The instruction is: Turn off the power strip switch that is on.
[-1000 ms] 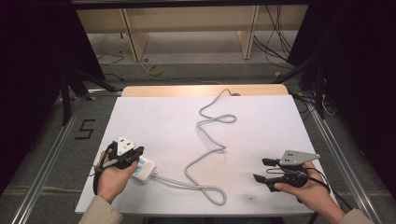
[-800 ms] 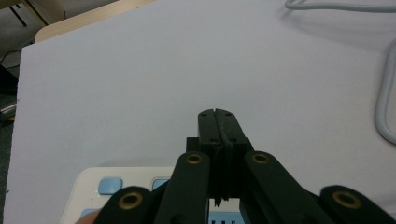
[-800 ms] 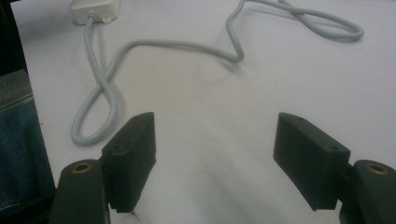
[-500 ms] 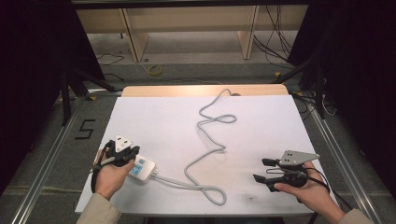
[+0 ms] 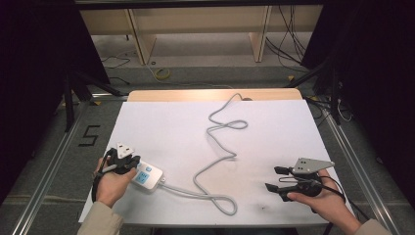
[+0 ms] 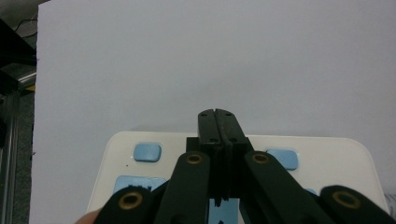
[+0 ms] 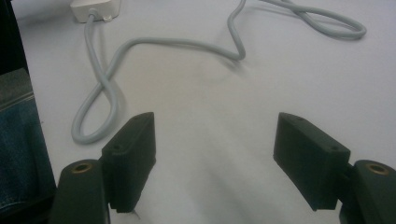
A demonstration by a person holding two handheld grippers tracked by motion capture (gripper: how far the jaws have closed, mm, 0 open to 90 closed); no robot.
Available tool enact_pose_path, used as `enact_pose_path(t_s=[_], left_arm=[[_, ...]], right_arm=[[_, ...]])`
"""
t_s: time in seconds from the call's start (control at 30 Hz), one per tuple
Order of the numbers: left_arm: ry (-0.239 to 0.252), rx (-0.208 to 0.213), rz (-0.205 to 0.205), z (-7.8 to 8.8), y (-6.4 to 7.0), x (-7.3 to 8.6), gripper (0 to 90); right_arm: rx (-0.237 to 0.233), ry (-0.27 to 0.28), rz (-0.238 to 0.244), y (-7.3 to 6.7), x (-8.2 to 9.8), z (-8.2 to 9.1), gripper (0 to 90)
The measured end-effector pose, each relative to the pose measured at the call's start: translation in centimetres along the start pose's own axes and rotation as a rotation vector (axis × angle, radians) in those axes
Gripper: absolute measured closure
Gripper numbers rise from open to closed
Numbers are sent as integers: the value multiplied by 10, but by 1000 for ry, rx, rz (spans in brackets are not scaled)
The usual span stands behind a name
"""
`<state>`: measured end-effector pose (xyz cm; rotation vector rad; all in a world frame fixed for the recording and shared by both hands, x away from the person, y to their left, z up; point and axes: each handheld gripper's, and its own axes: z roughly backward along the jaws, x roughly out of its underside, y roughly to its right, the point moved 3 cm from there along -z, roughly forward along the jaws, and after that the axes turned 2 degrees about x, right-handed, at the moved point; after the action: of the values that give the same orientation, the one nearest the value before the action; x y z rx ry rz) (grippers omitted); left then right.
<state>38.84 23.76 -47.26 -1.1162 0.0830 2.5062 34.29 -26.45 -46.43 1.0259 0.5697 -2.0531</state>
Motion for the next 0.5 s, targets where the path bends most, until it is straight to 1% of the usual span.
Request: enact_pose_path(t_s=[0.1,0.3,0.4,0.5], left_arm=[[-12,-3,-1,-2,-2,1,899],[-18,-5,4,-4,-3,2,899],[-28,-3,-2,-6,-3,2,899],[-30,0,0,-8,-3,2,899]], right_arm=[[2,-1,1,0,0,0,301],[0,-2,0,0,0,0,301],[0,-4,-1,0,0,0,301],[1,-7,0,0,0,0,301]])
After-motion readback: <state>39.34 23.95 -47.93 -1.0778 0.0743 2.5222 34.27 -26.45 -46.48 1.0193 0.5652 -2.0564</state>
